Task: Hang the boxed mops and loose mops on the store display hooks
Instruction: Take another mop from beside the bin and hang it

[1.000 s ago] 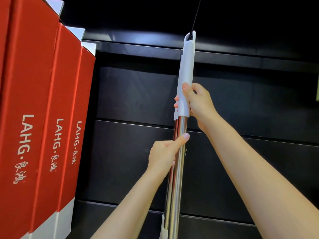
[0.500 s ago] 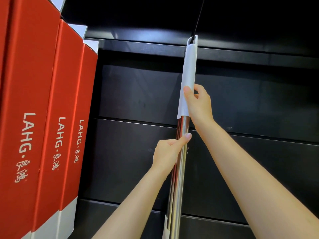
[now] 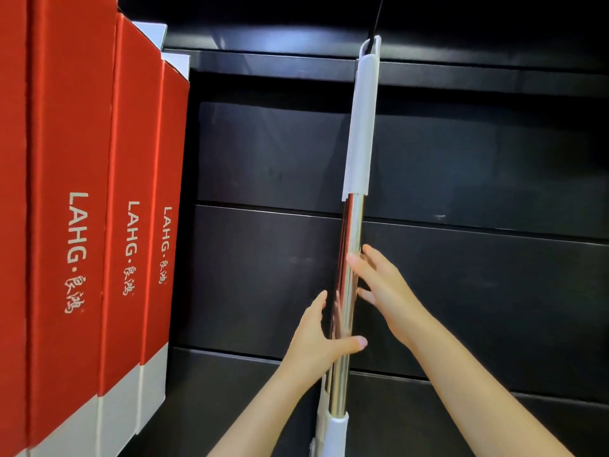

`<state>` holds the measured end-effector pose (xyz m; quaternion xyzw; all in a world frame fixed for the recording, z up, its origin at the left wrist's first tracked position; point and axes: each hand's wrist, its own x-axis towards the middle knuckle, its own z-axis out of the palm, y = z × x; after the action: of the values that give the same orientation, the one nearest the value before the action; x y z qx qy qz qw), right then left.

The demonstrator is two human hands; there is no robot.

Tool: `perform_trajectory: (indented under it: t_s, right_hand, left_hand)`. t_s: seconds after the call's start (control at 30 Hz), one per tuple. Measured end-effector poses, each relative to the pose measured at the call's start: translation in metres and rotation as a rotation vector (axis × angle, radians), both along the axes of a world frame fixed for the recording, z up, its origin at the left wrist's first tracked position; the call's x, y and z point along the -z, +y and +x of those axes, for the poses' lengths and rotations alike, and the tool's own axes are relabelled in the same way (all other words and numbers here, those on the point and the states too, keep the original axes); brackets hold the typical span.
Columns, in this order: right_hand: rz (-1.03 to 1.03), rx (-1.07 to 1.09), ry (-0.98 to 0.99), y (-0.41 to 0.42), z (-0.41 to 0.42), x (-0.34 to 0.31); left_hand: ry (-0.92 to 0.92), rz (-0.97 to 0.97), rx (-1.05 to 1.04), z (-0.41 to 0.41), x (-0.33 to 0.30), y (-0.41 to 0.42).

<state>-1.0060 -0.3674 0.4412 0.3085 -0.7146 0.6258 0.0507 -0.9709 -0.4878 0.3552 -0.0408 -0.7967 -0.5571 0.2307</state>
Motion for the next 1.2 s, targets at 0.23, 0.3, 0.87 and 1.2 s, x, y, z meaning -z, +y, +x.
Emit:
perform_trajectory:
  t_s: [0.23, 0.3, 0.87, 1.2]
  right_hand:
    - [0.102, -0.078, -0.051, 0.0, 0.006, 0.06]
    - [0.099, -0.064, -0.04, -0.002, 0.007, 0.062]
    - [0.15, 0.087, -0.1, 0.009, 0.024, 0.064]
    - [0.326, 0.268, -0.184, 0.092, 0.086, 0.169]
  left_hand:
    - [-0.039, 0.048, 0.129, -0.002, 0.035, 0.004]
    - [-0.032, 0.043, 0.144, -0.003, 0.037, 0.003]
    - [-0.127, 0.071, 0.001, 0.02, 0.065, -0.01]
    - [-0.078, 0.012, -0.046, 0.116, 0.106, -0.009]
